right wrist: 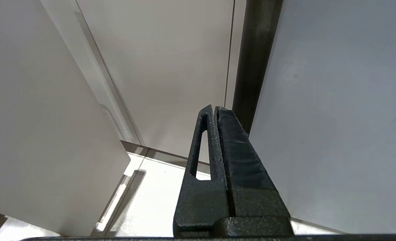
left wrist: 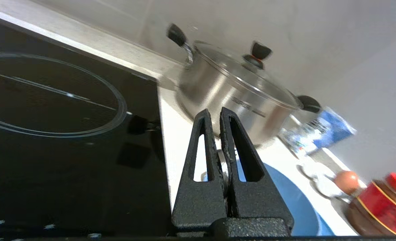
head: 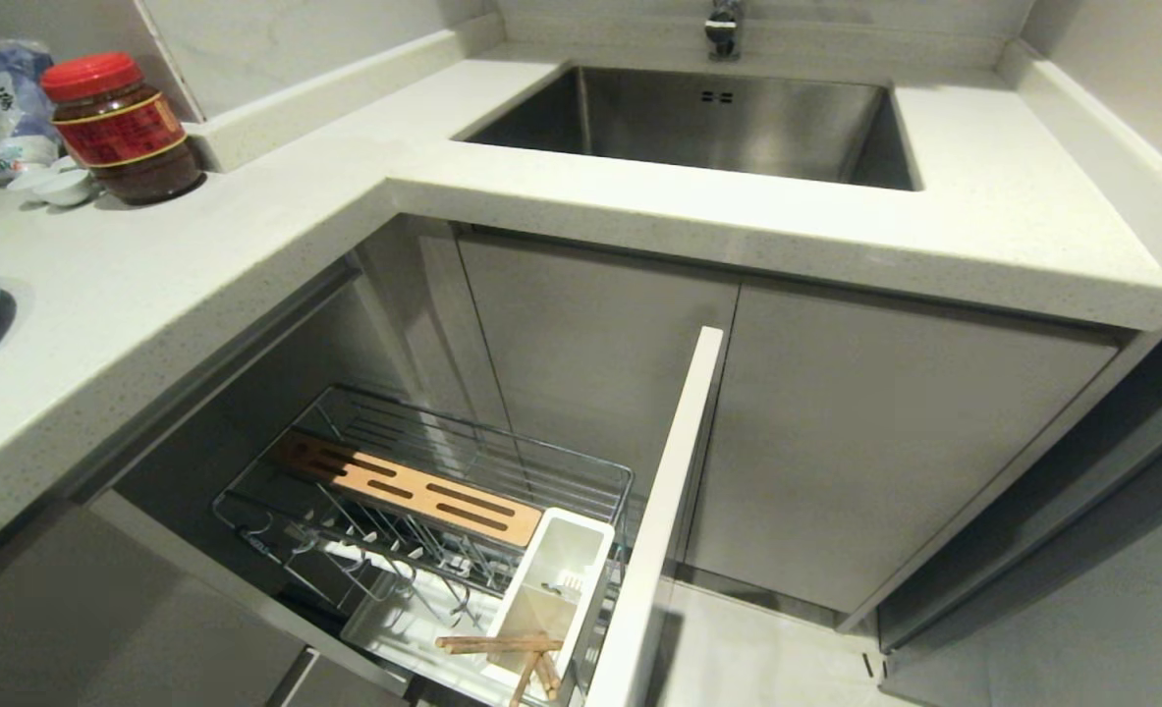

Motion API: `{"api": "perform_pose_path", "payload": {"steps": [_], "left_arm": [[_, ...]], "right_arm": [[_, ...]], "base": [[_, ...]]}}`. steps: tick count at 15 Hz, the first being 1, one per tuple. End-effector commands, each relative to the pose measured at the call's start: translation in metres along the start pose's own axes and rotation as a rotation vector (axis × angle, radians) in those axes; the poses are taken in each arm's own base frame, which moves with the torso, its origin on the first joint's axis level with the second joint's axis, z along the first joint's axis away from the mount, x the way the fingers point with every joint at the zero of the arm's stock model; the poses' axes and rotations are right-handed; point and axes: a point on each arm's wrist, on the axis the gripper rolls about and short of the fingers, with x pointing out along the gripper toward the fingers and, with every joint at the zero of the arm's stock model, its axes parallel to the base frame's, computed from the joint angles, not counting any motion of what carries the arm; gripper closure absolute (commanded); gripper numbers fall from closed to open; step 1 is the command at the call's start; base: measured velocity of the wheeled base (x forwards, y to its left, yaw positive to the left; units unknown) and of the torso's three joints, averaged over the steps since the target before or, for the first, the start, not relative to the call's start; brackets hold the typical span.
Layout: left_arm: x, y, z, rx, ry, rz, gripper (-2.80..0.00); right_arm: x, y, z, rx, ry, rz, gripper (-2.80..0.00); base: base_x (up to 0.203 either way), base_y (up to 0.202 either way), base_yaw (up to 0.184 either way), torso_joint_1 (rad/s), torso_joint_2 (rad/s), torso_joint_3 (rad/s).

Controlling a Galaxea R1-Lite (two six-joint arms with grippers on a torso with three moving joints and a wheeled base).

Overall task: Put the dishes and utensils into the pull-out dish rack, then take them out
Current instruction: Take the chopsticks out of the cupboard

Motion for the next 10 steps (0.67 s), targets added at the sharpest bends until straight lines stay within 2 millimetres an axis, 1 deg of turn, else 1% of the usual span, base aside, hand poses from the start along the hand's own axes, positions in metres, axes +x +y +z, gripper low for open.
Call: {"api": "perform_pose_path", "payload": {"steps": [1,4,10], "left_arm": [[0.0071,0.0026,-0.0073,-0.01,0.046,-0.007,0.0],[0.0112,0.0054,-0.0136,-0.01,0.096,-0.025,0.0],[0.0154,0.0057,-0.0167,-0.022,0.087,-0.065,0.0]], "right_arm": [[0.0015,-0.0002,-0.0073,0.0,0.024,0.0,0.0],[0.0014,-0.0002,-0.0074,0.0,0.025,0.0,0.0],[0.0014,-0.0002,-0.0074,0.0,0.025,0.0,0.0]], "base": [[0.0,0.0,0.0,0.0,0.0,0.0],[0.0,0.0,0.0,0.0,0.0,0.0],[0.0,0.0,0.0,0.0,0.0,0.0]]}}
